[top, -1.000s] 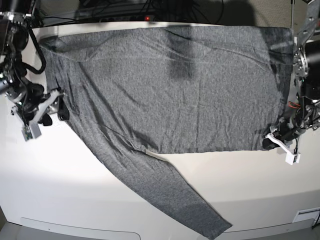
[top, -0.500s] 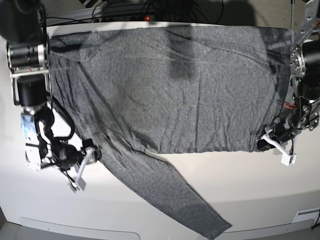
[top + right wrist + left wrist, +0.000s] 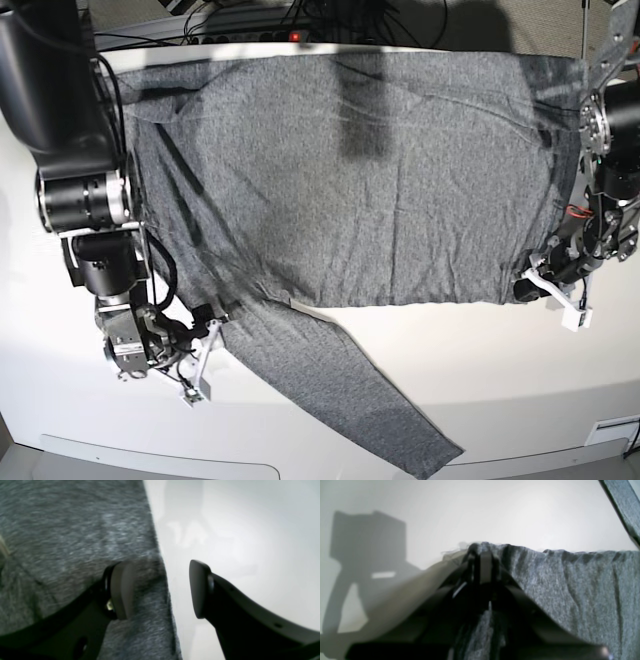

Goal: Fold the T-shirt properly

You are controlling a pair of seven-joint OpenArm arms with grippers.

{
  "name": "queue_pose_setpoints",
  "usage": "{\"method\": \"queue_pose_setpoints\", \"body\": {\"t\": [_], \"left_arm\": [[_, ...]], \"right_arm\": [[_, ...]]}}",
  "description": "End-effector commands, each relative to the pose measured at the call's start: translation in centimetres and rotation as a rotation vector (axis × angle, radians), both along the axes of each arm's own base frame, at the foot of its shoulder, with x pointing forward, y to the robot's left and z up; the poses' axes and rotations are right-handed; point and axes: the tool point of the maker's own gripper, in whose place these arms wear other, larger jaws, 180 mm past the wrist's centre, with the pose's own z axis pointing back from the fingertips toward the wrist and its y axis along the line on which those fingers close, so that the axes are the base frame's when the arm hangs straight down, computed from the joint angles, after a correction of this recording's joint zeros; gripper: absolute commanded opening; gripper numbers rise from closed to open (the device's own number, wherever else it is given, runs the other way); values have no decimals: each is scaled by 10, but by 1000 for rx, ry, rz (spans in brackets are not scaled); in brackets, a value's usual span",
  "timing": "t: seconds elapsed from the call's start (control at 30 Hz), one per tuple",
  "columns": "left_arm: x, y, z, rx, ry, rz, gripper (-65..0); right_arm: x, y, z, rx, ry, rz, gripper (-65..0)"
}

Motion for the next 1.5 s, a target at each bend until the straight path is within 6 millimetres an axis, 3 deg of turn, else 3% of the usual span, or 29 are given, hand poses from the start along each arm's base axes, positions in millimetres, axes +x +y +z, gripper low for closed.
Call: {"method": "queue_pose_setpoints", "body": {"t": [0.0, 0.37, 0.53, 0.63, 0.8, 1.13, 1.3, 1.47], "left_arm": [[-2, 7, -2, 39, 37, -18, -650], [-2, 7, -2, 40, 38, -19, -650], [-2, 6, -2, 39, 37, -19, -650], [-2, 7, -2, 39, 38, -19, -650], [-2, 6, -2, 39, 37, -19, -650], [-1, 10, 0, 44, 33, -15, -650], [3, 23, 10, 36, 11, 16, -650], [1, 39, 17, 15, 28, 47, -650]], "right_arm": [[20, -3, 24, -5, -64, -2, -303], [-6, -7, -5, -18, 19, -9, -310], [-22, -8, -24, -21, 59, -11, -361], [-26, -8, -27, -21, 68, -11, -438], [-22, -10, -24, -20, 41, -7, -650], [-4, -32, -3, -85, -19, -41, -650], [3, -32, 10, -71, -22, -14, -650], [6, -11, 23, 8, -12, 28, -650]]}}
